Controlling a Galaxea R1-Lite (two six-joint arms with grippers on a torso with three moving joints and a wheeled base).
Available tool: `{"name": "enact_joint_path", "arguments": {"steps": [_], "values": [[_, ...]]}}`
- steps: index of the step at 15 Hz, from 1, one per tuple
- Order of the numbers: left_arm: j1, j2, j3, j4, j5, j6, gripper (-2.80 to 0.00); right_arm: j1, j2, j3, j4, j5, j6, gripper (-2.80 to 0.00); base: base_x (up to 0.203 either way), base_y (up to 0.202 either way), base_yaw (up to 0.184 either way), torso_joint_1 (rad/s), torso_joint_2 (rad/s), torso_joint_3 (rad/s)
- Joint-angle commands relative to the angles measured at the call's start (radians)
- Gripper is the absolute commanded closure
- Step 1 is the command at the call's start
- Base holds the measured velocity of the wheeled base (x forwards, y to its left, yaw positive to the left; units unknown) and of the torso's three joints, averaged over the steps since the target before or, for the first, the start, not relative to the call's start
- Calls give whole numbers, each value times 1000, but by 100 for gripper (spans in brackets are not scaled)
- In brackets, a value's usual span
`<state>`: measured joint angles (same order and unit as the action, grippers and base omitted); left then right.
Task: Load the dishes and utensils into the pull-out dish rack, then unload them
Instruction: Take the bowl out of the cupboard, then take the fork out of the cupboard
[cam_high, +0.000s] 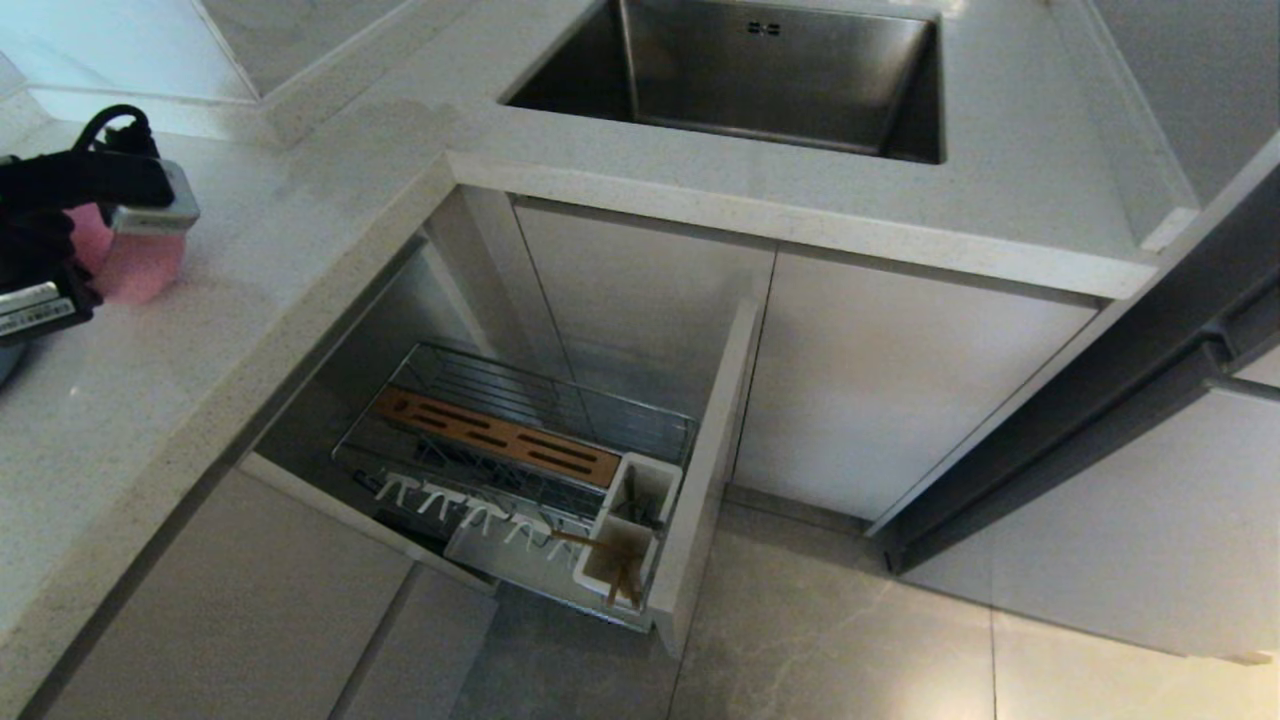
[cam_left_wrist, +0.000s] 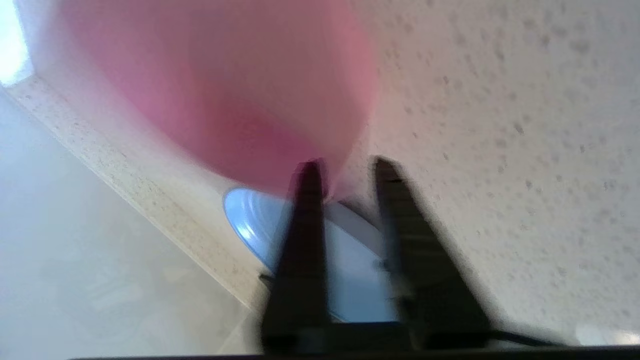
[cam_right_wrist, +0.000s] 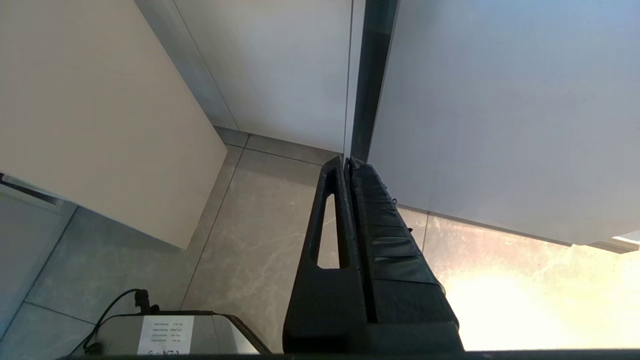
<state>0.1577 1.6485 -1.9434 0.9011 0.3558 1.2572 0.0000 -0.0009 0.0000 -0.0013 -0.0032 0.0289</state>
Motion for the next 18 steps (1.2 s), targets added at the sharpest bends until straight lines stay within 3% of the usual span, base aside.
{"name": "enact_joint_path", "arguments": {"steps": [1, 6, 10, 12, 16, 18], "values": [[0, 1, 1, 23, 3, 7, -280, 0, -1, 0, 0, 0, 0, 0, 0, 0, 0, 0, 0, 0], [0, -1, 0, 32, 1, 1, -280, 0, -1, 0, 0, 0, 0, 0, 0, 0, 0, 0, 0, 0], [-18, -16, 0, -43, -21, -120, -280, 0, -1, 0, 0, 0, 0, 0, 0, 0, 0, 0, 0, 0], [-21, -50, 1, -50, -59, -139, -280, 0, -1, 0, 0, 0, 0, 0, 0, 0, 0, 0, 0, 0], [-23, -119, 1, -60, -72, -150, -280, 0, -1, 0, 0, 0, 0, 0, 0, 0, 0, 0, 0, 0], [-23, -165, 1, -67, -119, -185, -280, 0, -1, 0, 0, 0, 0, 0, 0, 0, 0, 0, 0, 0]]}}
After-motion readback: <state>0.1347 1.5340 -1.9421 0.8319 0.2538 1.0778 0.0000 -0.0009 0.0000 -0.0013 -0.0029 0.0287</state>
